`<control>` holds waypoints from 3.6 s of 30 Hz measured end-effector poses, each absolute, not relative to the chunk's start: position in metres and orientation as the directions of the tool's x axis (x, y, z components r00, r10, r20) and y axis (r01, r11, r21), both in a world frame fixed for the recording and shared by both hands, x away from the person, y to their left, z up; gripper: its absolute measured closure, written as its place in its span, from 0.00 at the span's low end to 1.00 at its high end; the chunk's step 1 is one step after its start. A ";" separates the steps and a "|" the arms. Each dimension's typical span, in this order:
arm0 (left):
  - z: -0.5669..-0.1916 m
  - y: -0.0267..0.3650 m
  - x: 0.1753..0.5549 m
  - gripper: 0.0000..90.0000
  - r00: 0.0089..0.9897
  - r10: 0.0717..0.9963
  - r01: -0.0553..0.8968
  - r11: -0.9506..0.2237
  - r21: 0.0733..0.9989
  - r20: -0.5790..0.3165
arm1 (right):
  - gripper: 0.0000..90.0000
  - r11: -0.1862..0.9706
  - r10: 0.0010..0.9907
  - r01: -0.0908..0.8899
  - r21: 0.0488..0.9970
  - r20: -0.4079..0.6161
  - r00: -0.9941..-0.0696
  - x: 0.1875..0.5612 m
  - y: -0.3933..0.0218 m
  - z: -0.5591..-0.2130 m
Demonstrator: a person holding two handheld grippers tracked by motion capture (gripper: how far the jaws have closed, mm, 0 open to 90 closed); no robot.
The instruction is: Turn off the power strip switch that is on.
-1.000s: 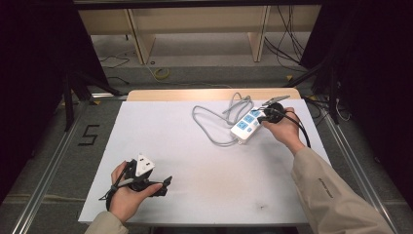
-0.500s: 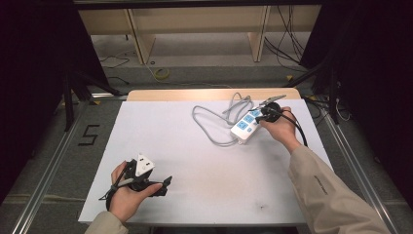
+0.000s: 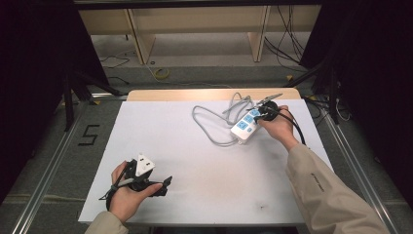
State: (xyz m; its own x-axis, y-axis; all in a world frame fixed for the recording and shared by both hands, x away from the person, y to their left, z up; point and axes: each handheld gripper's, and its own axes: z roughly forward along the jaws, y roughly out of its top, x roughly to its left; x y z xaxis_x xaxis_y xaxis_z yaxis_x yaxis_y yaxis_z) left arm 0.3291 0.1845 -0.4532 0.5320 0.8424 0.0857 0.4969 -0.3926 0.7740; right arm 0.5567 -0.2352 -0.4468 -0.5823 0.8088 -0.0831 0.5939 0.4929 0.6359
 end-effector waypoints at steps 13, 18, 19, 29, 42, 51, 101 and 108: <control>-0.453 0.184 0.329 0.02 0.534 0.841 0.495 -0.395 0.774 0.088 | 1.00 0.502 0.805 0.605 0.618 -0.078 -0.589 0.560 -0.234 -0.448; -0.453 0.184 0.329 0.02 0.534 0.841 0.495 -0.395 0.773 0.088 | 1.00 0.506 0.805 0.609 0.611 -0.081 -0.587 0.561 -0.232 -0.448; -0.453 0.184 0.329 0.02 0.534 0.841 0.495 -0.395 0.773 0.088 | 1.00 0.509 0.802 0.604 0.613 -0.084 -0.591 0.562 -0.232 -0.448; -0.453 0.184 0.329 0.02 0.534 0.841 0.495 -0.396 0.774 0.088 | 1.00 0.513 0.805 0.625 0.588 -0.077 -0.588 0.563 -0.229 -0.446; -0.453 0.184 0.329 0.02 0.536 0.839 0.495 -0.399 0.772 0.090 | 1.00 0.506 0.810 0.631 0.588 -0.073 -0.582 0.566 -0.229 -0.446; -0.453 0.184 0.329 0.02 0.534 0.841 0.495 -0.395 0.774 0.088 | 1.00 0.495 0.815 0.643 0.584 -0.057 -0.576 0.567 -0.229 -0.446; -0.453 0.184 0.329 0.02 0.534 0.841 0.495 -0.395 0.774 0.088 | 1.00 0.515 0.813 0.668 0.537 -0.058 -0.580 0.571 -0.226 -0.443; -0.453 0.184 0.329 0.02 0.536 0.839 0.496 -0.399 0.771 0.090 | 1.00 0.515 0.813 0.667 0.538 -0.059 -0.579 0.571 -0.226 -0.443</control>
State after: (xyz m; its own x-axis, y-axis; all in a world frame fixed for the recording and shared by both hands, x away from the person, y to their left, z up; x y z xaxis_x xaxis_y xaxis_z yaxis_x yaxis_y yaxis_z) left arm 0.3293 0.1845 -0.4533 0.5362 0.8393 0.0896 0.4957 -0.3990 0.7714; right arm 0.5710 -0.2259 -0.4429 -0.5792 0.8130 -0.0595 0.6672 0.5148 0.5384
